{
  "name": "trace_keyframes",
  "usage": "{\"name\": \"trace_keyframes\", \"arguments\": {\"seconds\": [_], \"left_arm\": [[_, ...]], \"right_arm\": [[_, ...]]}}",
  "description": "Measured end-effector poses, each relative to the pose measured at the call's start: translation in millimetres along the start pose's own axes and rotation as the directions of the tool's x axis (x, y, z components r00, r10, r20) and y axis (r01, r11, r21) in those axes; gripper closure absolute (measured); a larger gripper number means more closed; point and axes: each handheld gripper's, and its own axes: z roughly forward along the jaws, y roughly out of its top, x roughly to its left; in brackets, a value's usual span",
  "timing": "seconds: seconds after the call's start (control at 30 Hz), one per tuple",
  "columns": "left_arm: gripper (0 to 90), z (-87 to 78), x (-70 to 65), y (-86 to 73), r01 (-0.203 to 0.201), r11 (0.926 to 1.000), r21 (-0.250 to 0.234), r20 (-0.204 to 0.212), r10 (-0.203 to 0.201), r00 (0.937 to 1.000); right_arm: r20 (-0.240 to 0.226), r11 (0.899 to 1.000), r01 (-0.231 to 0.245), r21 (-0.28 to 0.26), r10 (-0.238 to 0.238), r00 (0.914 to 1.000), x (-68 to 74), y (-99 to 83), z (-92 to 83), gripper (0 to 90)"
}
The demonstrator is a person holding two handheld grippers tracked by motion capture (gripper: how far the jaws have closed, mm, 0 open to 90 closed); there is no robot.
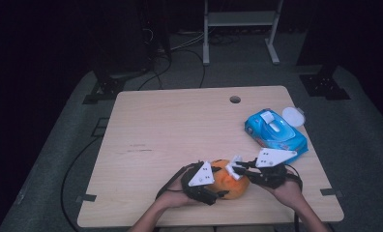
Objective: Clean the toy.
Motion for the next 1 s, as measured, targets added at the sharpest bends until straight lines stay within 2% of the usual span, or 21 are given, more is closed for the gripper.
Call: {"name": "trace_keyframes", "arguments": {"seconds": [0.03,0.1,0.13,0.17,0.2,0.27,0.3,0.4,0.5,0.53,0.57,0.67,0.7,0.73,0.8,0.9,0.93,0.97,1.0], "left_arm": [[27.7,0.0,0.0,0.0,0.000,1.0000,0.000,0.000,0.000,1.0000],[27.7,-2.2,5.5,-2.2,0.038,0.9992,-0.012,0.004,-0.038,0.9993],[27.7,-2.8,7.8,-3.2,0.055,0.9983,-0.020,0.004,-0.055,0.9985],[27.7,-2.8,7.8,-3.2,0.055,0.9983,-0.020,0.004,-0.055,0.9985],[27.7,-4.1,13.7,-4.9,0.099,0.9945,-0.036,0.003,-0.099,0.9951],[27.6,-3.1,17.5,-5.9,0.138,0.9890,-0.053,0.009,-0.138,0.9904],[27.6,-1.4,18.2,-6.0,0.149,0.9871,-0.058,0.013,-0.148,0.9889],[27.6,0.0,17.0,-5.1,0.140,0.9888,-0.052,0.010,-0.139,0.9902],[27.6,-2.8,19.5,-8.0,0.158,0.9857,-0.058,0.007,-0.158,0.9874],[27.8,-5.9,23.0,-10.7,0.178,0.9814,-0.073,-0.018,-0.179,0.9836],[27.7,-7.2,25.1,-11.2,0.193,0.9782,-0.077,-0.029,-0.196,0.9802],[27.2,-10.6,31.5,-15.0,0.240,0.9660,-0.095,-0.021,-0.243,0.9698],[26.9,-10.6,31.5,-15.0,0.240,0.9660,-0.095,-0.021,-0.243,0.9698],[26.9,-11.9,33.6,-16.8,0.258,0.9606,-0.103,-0.016,-0.261,0.9652],[26.9,-11.7,35.0,-18.1,0.274,0.9558,-0.108,-0.007,-0.276,0.9611],[26.5,-9.4,34.1,-17.6,0.283,0.9530,-0.109,-0.010,-0.285,0.9583],[26.3,-9.4,35.0,-17.9,0.305,0.9457,-0.111,-0.016,-0.309,0.9510],[26.2,-9.4,35.0,-17.9,0.305,0.9457,-0.111,-0.016,-0.309,0.9510],[26.1,-10.2,37.6,-18.5,0.342,0.9322,-0.119,-0.022,-0.347,0.9377]], "right_arm": [[0.000,1.000,0.000,0.000,0.000,1.0000,0.0,0.0,0.0,79.9],[0.031,0.999,-0.045,0.010,0.045,0.9985,-9.9,-17.0,-10.9,79.8],[0.039,0.998,-0.058,0.013,0.057,0.9976,-11.6,-21.2,-14.2,79.8],[0.039,0.998,-0.058,0.013,0.057,0.9976,-11.6,-21.2,-14.2,79.8],[0.048,0.996,-0.090,0.011,0.089,0.9949,-15.6,-32.9,-22.9,79.9],[0.044,0.995,-0.102,0.015,0.101,0.9939,-15.3,-38.8,-25.8,79.8],[0.036,0.994,-0.106,0.007,0.105,0.9938,-14.5,-39.3,-25.3,79.8],[0.025,0.996,-0.084,-0.015,0.085,0.9961,-9.9,-30.0,-17.6,79.8],[0.033,0.997,-0.071,-0.025,0.072,0.9969,-11.0,-24.2,-13.2,79.8],[0.035,0.995,-0.088,-0.044,0.090,0.9953,-16.1,-23.5,-9.6,79.9],[0.043,0.994,-0.100,-0.042,0.102,0.9939,-18.7,-24.8,-7.0,79.9],[0.063,0.990,-0.142,-0.013,0.142,0.9878,-27.1,-34.9,-2.1,79.9],[0.063,0.990,-0.142,-0.013,0.142,0.9878,-27.1,-34.9,-2.1,79.9],[0.076,0.988,-0.152,0.004,0.151,0.9856,-29.0,-39.4,-1.4,79.9],[0.066,0.984,-0.176,0.026,0.174,0.9824,-29.6,-48.8,0.6,79.8],[0.060,0.987,-0.161,0.001,0.161,0.9852,-25.8,-43.1,1.0,79.8],[0.070,0.991,-0.131,-0.015,0.132,0.9888,-22.5,-34.3,1.7,79.8],[0.067,0.991,-0.130,-0.029,0.131,0.9891,-21.7,-31.4,1.3,79.8],[0.054,0.990,-0.134,-0.046,0.136,0.9892,-20.9,-29.0,0.5,79.9]]}}
